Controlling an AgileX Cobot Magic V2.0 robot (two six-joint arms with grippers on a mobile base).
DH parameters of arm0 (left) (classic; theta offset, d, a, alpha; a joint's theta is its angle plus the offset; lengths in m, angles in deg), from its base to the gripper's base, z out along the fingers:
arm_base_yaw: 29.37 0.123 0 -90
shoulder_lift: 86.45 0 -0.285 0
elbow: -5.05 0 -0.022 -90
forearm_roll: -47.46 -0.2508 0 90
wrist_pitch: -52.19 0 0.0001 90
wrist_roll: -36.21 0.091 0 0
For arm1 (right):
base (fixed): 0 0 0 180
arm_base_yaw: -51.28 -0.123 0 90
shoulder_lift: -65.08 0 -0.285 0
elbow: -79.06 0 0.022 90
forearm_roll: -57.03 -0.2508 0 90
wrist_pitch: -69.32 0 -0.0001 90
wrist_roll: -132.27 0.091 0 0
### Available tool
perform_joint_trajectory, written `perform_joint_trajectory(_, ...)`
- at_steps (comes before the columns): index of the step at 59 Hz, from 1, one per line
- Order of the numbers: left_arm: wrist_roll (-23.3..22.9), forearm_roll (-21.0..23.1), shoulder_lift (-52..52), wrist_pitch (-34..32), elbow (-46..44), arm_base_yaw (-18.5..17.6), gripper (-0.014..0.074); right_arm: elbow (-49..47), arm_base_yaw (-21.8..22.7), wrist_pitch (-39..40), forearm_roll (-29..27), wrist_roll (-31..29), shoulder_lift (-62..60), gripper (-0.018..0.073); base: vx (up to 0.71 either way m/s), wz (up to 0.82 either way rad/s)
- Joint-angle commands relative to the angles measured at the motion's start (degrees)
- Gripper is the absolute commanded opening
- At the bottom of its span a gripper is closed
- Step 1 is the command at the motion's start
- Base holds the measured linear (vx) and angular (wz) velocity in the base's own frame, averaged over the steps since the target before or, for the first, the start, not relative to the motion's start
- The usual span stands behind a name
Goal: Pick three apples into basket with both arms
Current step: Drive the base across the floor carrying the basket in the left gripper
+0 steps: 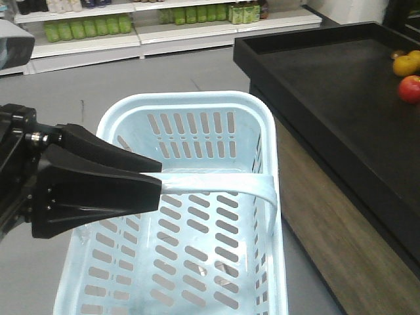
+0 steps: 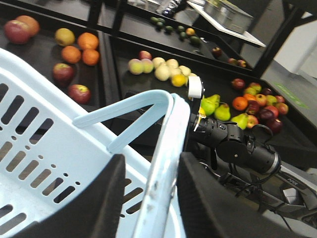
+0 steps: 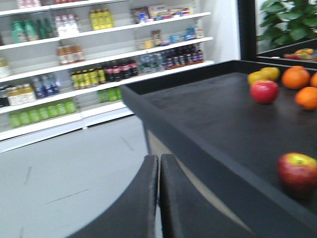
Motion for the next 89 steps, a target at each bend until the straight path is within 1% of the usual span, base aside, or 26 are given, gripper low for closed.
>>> perform_joint_trajectory(1,0.35,-1.15,-1.38,-7.41,-1.54,-0.28,-0.0006,0.76,-0.06,4.27,0.65,-0.3,-0.68,-0.0004,-0.06,0.53)
perform_joint_trajectory(43,0.35,-1.15,-1.38,-7.41,-1.54,-0.28,-0.0006,0.76,-0.06,4.27,0.65,-0.3,-0.68,-0.0004,-0.01,0.46)
perform_joint_trajectory(89,0.35,-1.1,-0.94,-7.28,-1.54,-0.28,-0.0006,0.76,-0.06,4.21,0.65,-0.3,-0.68,-0.0004,0.11,0.39)
